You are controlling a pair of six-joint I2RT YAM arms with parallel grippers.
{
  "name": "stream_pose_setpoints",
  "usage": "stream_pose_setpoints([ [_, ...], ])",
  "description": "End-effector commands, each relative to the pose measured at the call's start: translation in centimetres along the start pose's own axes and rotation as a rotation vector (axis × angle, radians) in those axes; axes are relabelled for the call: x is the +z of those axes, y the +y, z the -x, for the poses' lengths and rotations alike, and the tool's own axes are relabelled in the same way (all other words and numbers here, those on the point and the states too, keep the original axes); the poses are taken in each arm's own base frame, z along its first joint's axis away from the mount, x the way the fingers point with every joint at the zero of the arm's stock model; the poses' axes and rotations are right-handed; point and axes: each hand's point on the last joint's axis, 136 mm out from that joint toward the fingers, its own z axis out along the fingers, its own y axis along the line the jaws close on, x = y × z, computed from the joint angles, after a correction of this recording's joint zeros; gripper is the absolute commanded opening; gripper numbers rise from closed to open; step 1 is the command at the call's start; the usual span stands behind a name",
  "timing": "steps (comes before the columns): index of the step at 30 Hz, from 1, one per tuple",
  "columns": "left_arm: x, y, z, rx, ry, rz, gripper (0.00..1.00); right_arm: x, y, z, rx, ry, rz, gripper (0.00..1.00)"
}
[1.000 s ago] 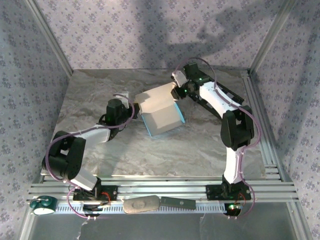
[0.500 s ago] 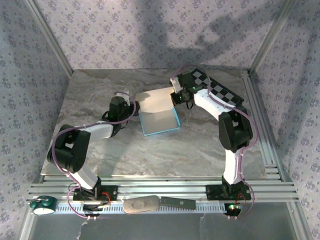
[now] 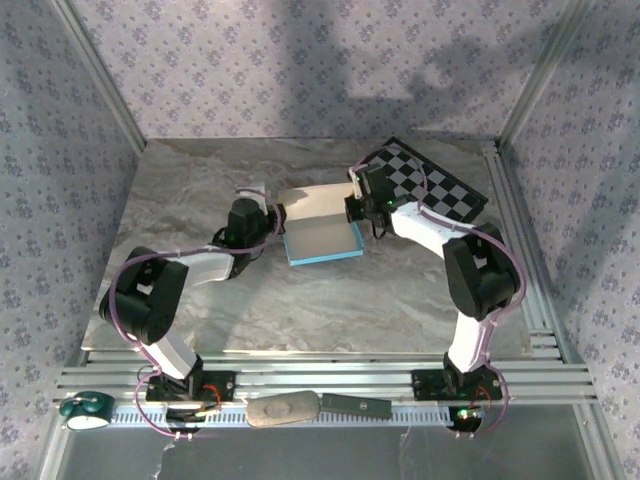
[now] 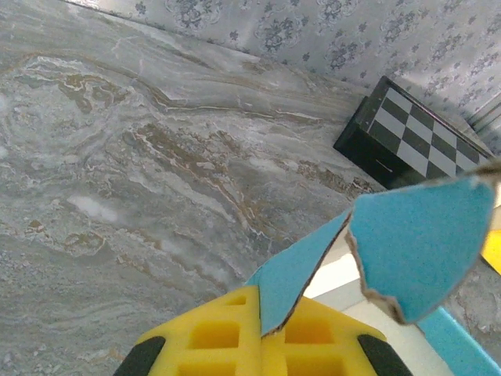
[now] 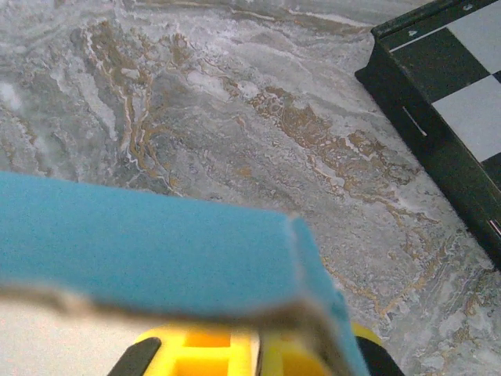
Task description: Fold the paper box
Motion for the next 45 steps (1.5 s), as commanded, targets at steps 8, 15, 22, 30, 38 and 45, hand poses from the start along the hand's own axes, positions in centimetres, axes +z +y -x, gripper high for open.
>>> stream_pose_setpoints([
  [8, -1.6, -1.3, -0.5, -0.001, -0.095, -0.055, 0.00, -2.0, 1.3, -2.5, 0.011, -0.088, -0.007, 0.00],
  [15, -2.6, -1.3, -1.7, 0.008, -0.088, -0.049, 0.00, -2.3, 2.3, -4.6, -0.012, -0.101, -0.013, 0.00],
  [22, -3.7, -1.4, -3.0, 0.033, -0.086, -0.039, 0.00, -3.5, 2.7, -5.8, -0.033, -0.148, -0.033, 0.00],
  [30, -4.9, -1.2, -4.7, 0.082, -0.115, -0.047, 0.01, -4.3, 2.8, -6.5, -0.030, -0.211, -0.023, 0.00],
  [38, -5.7, -1.5, -6.6, 0.137, -0.127, -0.049, 0.07, -5.3, 3.7, -7.5, -0.078, -0.343, 0.017, 0.00],
  [45, -6.5, -1.4, -7.9, 0.179, -0.137, -0.025, 0.07, -5.7, 3.8, -8.2, -0.121, -0.395, 0.022, 0.00],
])
